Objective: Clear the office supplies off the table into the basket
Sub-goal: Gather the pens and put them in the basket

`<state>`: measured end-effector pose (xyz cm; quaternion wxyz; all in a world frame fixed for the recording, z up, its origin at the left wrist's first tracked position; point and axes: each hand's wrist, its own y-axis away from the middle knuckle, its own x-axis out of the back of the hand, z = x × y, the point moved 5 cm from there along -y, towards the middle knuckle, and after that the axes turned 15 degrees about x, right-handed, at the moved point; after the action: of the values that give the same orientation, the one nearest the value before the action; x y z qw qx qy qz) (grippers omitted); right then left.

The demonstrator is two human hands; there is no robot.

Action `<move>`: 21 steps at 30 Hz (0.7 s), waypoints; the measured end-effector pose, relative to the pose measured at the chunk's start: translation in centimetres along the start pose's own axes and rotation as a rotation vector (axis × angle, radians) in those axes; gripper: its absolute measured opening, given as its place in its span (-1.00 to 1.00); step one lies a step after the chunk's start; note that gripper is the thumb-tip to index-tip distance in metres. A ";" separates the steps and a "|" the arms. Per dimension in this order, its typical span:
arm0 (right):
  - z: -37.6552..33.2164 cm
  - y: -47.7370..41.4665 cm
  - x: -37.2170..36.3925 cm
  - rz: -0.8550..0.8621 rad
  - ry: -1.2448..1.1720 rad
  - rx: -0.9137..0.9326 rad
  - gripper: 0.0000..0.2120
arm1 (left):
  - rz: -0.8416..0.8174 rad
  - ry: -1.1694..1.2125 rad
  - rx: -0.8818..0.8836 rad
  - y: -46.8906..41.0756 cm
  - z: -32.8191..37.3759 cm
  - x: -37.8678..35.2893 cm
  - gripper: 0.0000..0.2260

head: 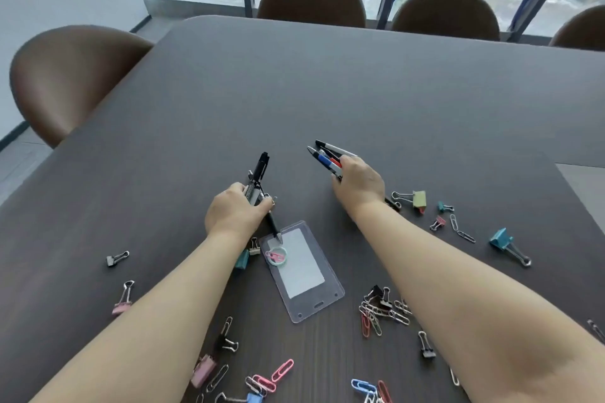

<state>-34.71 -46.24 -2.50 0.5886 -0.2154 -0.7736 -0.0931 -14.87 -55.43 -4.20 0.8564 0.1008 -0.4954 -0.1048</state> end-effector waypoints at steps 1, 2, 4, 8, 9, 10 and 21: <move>0.0 -0.4 -0.3 0.008 0.030 0.028 -0.87 | 0.010 0.007 -0.012 -0.1 0.0 0.0 -0.66; -0.1 -0.8 -0.4 0.011 0.062 0.056 -0.83 | 0.014 0.008 -0.019 -0.1 0.0 0.0 -0.65; -0.2 -1.9 -0.6 -0.014 0.120 0.094 -0.72 | 0.004 0.004 -0.023 -0.4 0.0 0.0 -0.65; -0.4 -3.6 -0.6 -0.133 0.106 0.024 -0.72 | -0.034 0.032 -0.016 -0.8 -0.1 -0.1 -0.76; -0.5 -3.7 -0.7 -0.141 0.093 0.007 -0.75 | -0.039 0.041 -0.012 -0.9 -0.2 -0.1 -0.77; -0.8 -3.6 -0.8 -0.139 0.095 0.013 -0.78 | -0.044 0.048 -0.007 -0.9 -0.2 0.0 -0.78; -2.6 2.0 -0.9 -0.163 0.082 0.154 -0.86 | -0.115 -0.047 -0.042 0.2 0.2 0.6 -0.80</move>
<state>-31.36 -45.73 -2.79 0.6252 -0.1022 -0.7686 -0.0898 -14.77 -55.37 -3.57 0.8391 0.1085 -0.5064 -0.1663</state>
